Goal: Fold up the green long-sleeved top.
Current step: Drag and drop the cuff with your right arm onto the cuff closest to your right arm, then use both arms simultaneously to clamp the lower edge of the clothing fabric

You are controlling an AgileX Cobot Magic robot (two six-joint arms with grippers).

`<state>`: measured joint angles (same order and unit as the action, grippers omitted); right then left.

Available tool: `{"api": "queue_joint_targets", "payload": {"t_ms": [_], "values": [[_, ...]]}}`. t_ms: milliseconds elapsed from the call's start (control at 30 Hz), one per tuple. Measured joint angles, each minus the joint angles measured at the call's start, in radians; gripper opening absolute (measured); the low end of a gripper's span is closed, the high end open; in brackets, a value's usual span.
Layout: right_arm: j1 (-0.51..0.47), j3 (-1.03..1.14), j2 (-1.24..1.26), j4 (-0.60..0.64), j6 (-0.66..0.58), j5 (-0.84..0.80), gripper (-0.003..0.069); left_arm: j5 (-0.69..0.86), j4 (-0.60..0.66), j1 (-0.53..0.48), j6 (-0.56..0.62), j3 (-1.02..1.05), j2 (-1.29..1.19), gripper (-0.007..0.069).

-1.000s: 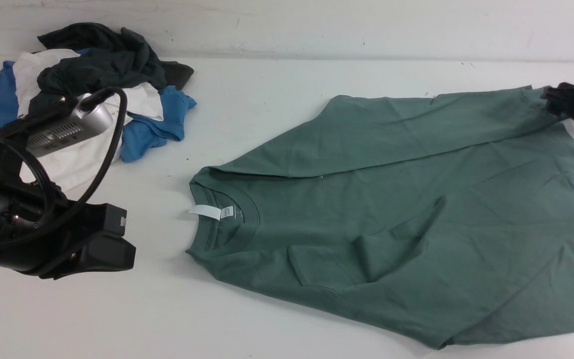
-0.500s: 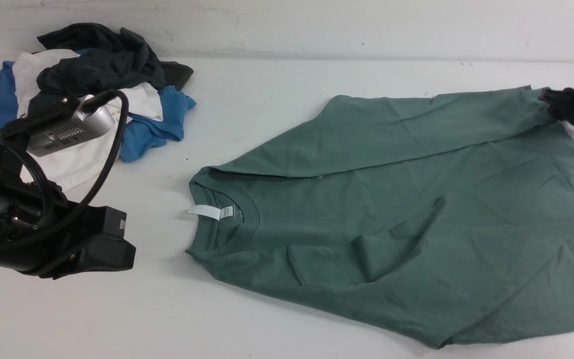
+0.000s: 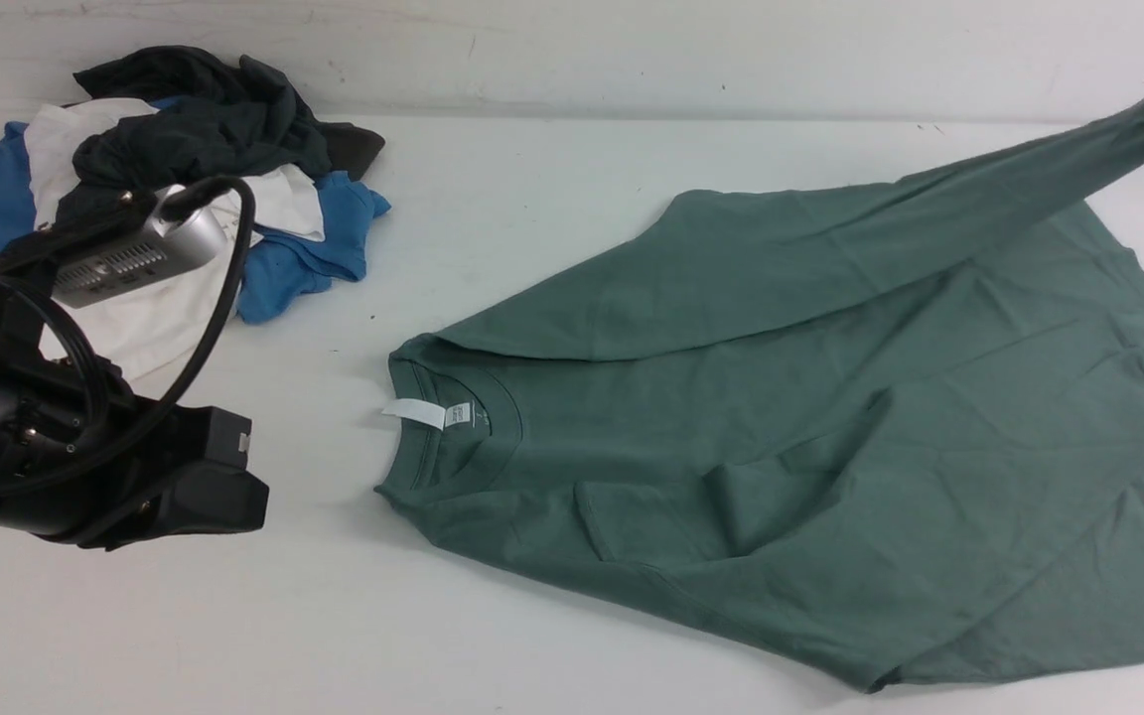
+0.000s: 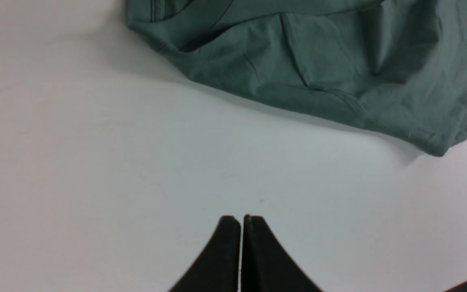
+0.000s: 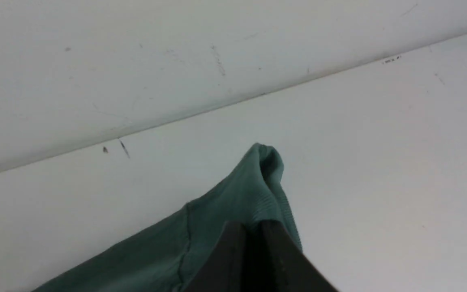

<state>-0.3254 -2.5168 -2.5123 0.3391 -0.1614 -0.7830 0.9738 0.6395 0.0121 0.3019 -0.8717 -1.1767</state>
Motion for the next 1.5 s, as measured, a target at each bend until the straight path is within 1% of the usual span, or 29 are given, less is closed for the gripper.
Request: {"api": "queue_joint_targets", "payload": {"t_ms": [33, 67, 100, 133, 167, 200, 267, 367, 433, 500, 567, 633, 700, 767, 800, 833, 867, 900, 933, 1000, 1033, 1067, 1100, 1200, 1300, 1400, 1467, 1500], "values": [[0.000, 0.000, 0.005, -0.007, 0.002, -0.012, 0.0021, -0.002, 0.000, 0.000, 0.000, 0.000, 0.000, -0.0003], [0.000, 0.000, 0.024, -0.021, 0.013, -0.064, 0.0021, -0.009, 0.000, 0.000, 0.000, 0.000, 0.000, -0.0003], [0.000, 0.000, 0.054, -0.074, 0.035, -0.165, 0.0021, -0.013, 0.000, 0.000, 0.000, 0.000, 0.000, -0.0003], [0.000, 0.000, 0.061, -0.090, 0.041, -0.194, 0.0021, -0.015, 0.000, 0.000, 0.000, 0.000, 0.000, -0.0003], [0.000, 0.000, 0.084, -0.151, 0.069, -0.294, 0.0021, -0.015, 0.000, 0.000, 0.000, 0.000, 0.000, -0.0003], [0.000, 0.000, 0.094, -0.188, 0.099, -0.359, 0.0021, -0.015, 0.000, 0.000, 0.000, 0.000, 0.000, -0.0003], [0.000, 0.019, 0.124, -0.280, 0.161, -0.442, 0.0021, -0.015, 0.000, 0.000, 0.000, 0.000, 0.000, -0.0003], [-0.003, 0.104, 0.191, -0.376, 0.217, -0.465, 0.0021, -0.010, 0.000, 0.000, 0.000, 0.000, 0.000, -0.0003], [-0.005, 0.225, 0.255, -0.416, 0.230, -0.465, 0.0021, -0.004, 0.000, 0.000, 0.000, 0.000, 0.000, -0.0003], [-0.008, 0.305, 0.304, -0.420, 0.234, -0.465, 0.0021, -0.004, 0.000, 0.000, 0.000, 0.000, 0.000, -0.0003], [-0.012, 0.497, 0.386, -0.420, 0.250, -0.465, 0.0021, -0.001, 0.003, 0.000, 0.000, 0.000, 0.000, -0.0003], [-0.013, 0.583, 0.410, -0.420, 0.258, -0.464, 0.0021, -0.001, 0.005, 0.000, 0.000, 0.000, 0.000, -0.0003], [-0.013, 0.749, 0.434, -0.421, 0.260, -0.461, 0.0025, -0.001, 0.008, 0.000, 0.000, 0.000, 0.000, -0.0003], [-0.013, 0.799, 0.434, -0.421, 0.260, -0.456, 0.0034, -0.002, 0.008, 0.000, 0.000, 0.000, 0.000, -0.0003], [-0.013, 0.872, 0.429, -0.419, 0.260, -0.453, 0.0055, -0.008, 0.008, 0.000, 0.000, 0.000, 0.000, 0.0001], [-0.013, 0.878, 0.429, -0.418, 0.260, -0.453, 0.0062, -0.009, 0.008, 0.000, 0.000, 0.000, 0.000, 0.0002], [-0.013, 0.916, 0.428, -0.416, 0.258, -0.452, 0.0101, -0.015, 0.008, 0.000, -0.001, 0.000, 0.000, 0.0013], [-0.013, 0.921, 0.428, -0.416, 0.256, -0.452, 0.0107, -0.016, 0.008, 0.000, -0.001, 0.000, -0.001, 0.0017], [-0.013, 0.928, 0.428, -0.418, 0.251, -0.451, 0.0134, -0.021, 0.008, 0.000, -0.004, 0.000, -0.002, 0.0027], [-0.013, 0.925, 0.430, -0.440, 0.239, -0.446, 0.0253, -0.031, 0.008, 0.000, -0.018, 0.000, -0.024, 0.0078], [-0.013, 0.919, 0.430, -0.447, 0.239, -0.446, 0.0278, -0.032, 0.008, 0.001, -0.018, 0.000, -0.033, 0.0097], [-0.013, 0.917, 0.430, -0.449, 0.239, -0.446, 0.0295, -0.033, 0.008, 0.003, -0.019, 0.000, -0.036, 0.0097], [-0.013, 0.902, 0.431, -0.461, 0.244, -0.445, 0.0349, -0.036, 0.004, 0.012, -0.020, 0.000, -0.064, 0.0139], [-0.013, 0.879, 0.449, -0.458, 0.253, -0.441, 0.0434, -0.053, 0.002, 0.052, -0.022, -0.001, -0.137, 0.0234], [-0.013, 0.879, 0.482, -0.421, 0.253, -0.440, 0.0461, -0.090, 0.001, 0.094, -0.023, -0.007, -0.219, 0.0322], [-0.013, 0.879, 0.550, -0.370, 0.254, -0.443, 0.0467, -0.120, 0.000, 0.121, -0.026, -0.038, -0.308, 0.0388], [-0.013, 0.879, 0.583, -0.345, 0.256, -0.443, 0.0467, -0.129, 0.000, 0.127, -0.028, -0.057, -0.337, 0.0402], [-0.013, 0.890, 0.634, -0.308, 0.256, -0.443, 0.0466, -0.140, -0.002, 0.137, -0.035, -0.087, -0.389, 0.0412]]}}
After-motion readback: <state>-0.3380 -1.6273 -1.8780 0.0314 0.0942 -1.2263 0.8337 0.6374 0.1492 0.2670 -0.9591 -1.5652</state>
